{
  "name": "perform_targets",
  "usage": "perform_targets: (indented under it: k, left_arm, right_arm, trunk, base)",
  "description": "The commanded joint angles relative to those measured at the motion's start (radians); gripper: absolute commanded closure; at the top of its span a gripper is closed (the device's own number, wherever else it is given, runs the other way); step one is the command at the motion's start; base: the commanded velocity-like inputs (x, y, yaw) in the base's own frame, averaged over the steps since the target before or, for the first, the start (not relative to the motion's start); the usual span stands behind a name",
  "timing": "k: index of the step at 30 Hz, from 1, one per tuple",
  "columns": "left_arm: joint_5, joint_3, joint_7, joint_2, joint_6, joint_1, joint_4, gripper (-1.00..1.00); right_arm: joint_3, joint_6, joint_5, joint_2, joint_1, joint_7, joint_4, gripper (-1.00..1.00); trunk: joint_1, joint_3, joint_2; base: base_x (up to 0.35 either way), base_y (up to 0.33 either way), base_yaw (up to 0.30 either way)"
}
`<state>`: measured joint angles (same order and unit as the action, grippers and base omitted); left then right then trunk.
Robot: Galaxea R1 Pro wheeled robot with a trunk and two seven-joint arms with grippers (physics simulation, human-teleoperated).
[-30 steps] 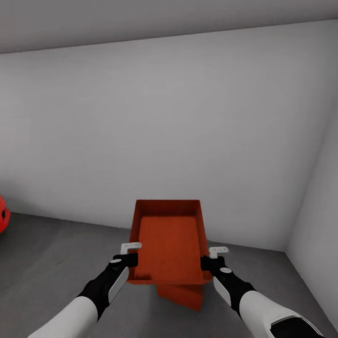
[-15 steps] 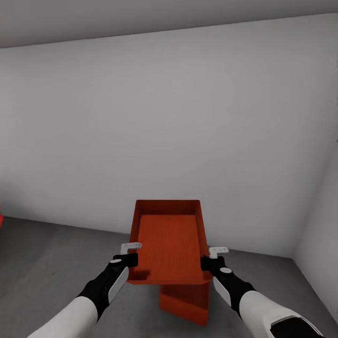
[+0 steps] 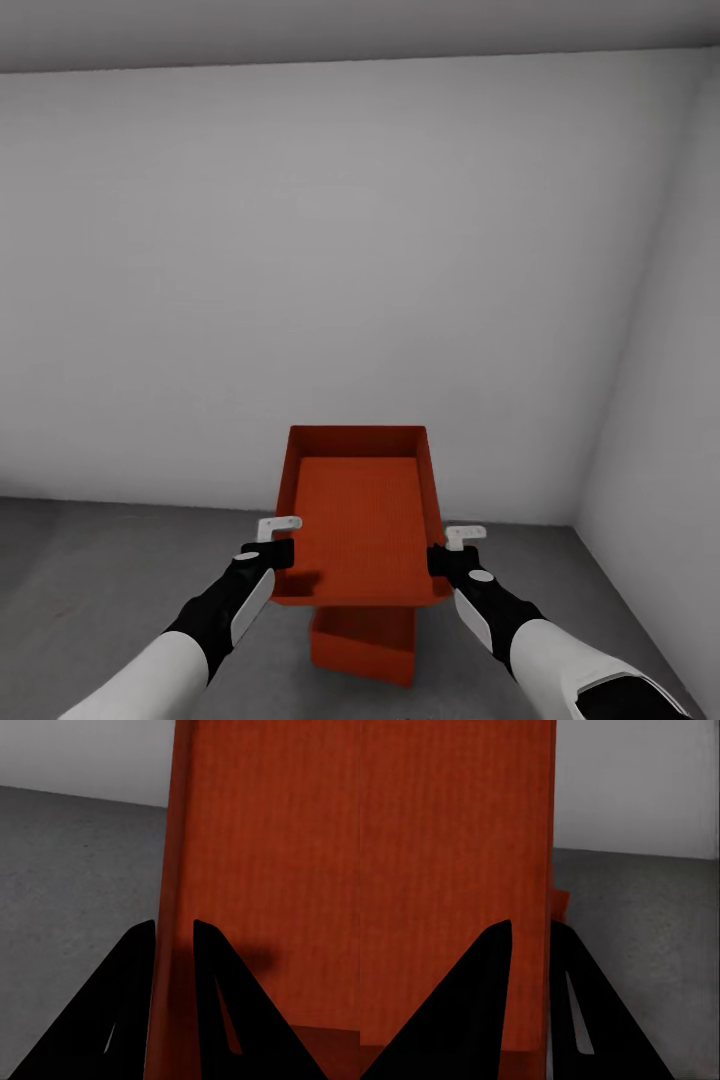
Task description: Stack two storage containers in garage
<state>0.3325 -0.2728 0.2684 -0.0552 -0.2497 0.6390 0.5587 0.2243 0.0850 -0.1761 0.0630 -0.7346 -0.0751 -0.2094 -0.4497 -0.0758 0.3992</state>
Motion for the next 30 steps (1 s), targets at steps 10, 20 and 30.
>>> perform_targets:
  k: [10,20,30]
  left_arm:
    - [-0.020,0.015,0.015,0.009,0.055,0.001,0.004,1.00]
    - [-0.020,0.016,0.015,0.009,0.055,0.001,0.005,1.00]
    - [-0.020,0.015,0.015,0.009,0.055,0.001,0.005,1.00]
  right_arm:
    - [-0.005,0.004,-0.015,-0.002,0.000,-0.006,0.004,1.00]
    - [-0.005,0.004,-0.015,-0.004,0.000,-0.005,0.004,1.00]
    - [-0.005,0.005,-0.015,-0.003,0.000,-0.006,0.004,1.00]
  trunk:
    - [0.000,0.000,0.001]
    - [0.000,0.000,0.001]
    - [0.000,0.000,0.001]
  base:
    - [0.019,0.015,-0.275]
    - [0.225,0.198,-0.029]
    - [0.080,0.069,-0.002]
